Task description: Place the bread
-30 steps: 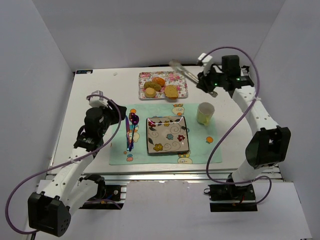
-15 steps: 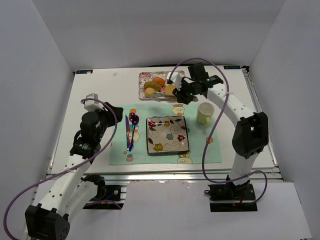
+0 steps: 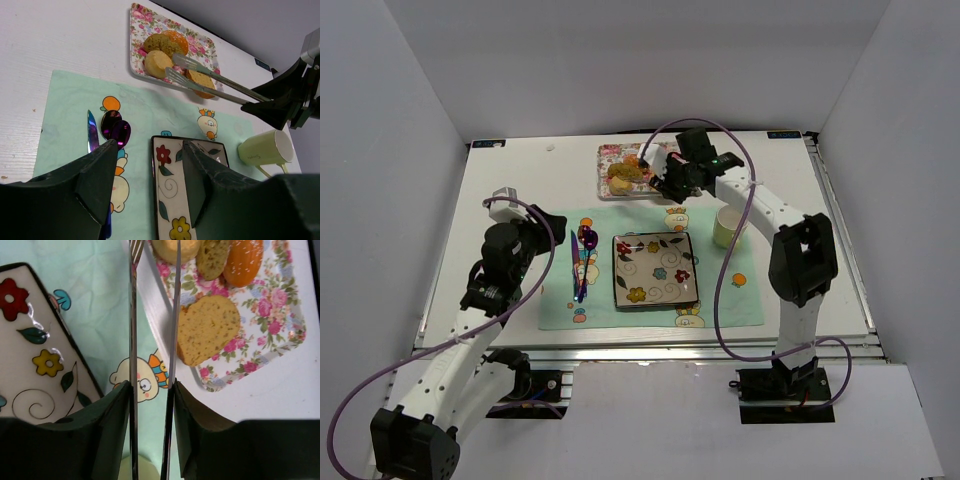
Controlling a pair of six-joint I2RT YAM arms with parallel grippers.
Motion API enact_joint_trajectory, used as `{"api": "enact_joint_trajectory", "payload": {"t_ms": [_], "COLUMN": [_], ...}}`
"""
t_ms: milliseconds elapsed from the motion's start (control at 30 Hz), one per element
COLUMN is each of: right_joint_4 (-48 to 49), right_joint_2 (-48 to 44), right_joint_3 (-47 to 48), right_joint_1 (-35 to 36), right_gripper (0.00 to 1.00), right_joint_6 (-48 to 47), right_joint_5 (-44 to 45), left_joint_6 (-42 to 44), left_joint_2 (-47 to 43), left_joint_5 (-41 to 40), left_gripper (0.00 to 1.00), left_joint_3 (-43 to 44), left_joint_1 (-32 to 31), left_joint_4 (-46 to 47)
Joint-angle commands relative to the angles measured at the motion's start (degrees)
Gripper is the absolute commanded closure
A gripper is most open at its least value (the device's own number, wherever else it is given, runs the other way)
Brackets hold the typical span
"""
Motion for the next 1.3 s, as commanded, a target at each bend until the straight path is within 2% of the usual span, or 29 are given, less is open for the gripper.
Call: {"api": "enact_joint_trajectory", "payload": {"t_ms": [0, 300, 1000, 1100, 1267], "right_joint_4": [5.0, 5.2, 6.1, 6.0, 4.8], "right_joint_2": [1.2, 3.9, 6.9, 7.1, 7.5], "right_joint_3": [3.4, 4.7, 4.3, 3.4, 3.5], "right_joint_1": [-0.1, 0.0, 0.7, 0.9, 0.9], "right_gripper": [0.56, 0.52, 0.52, 0.56, 0.77], "right_joint_6": [1.1, 2.5, 1.6, 1.3, 1.2], "right_joint_5": [1.5, 1.4, 4.0, 4.2, 4.1], "left_joint_6": [-0.3, 0.1, 0.1, 0.1, -0.2], "left_joint_2": [-0.5, 1.0, 1.9, 1.7, 1.2], "left_joint_5": [-0.7, -0.3, -0.1, -0.1, -0.2], "left_gripper": [0.36, 0.36, 0.36, 0.36, 0.36], "left_joint_3": [-0.4, 0.0, 0.2, 0.1, -0.1], "left_joint_1": [0.1, 0.0, 0.1, 0.1, 0.1], "left_joint_4": [-0.3, 0.4, 1.1, 0.9, 0.8]}}
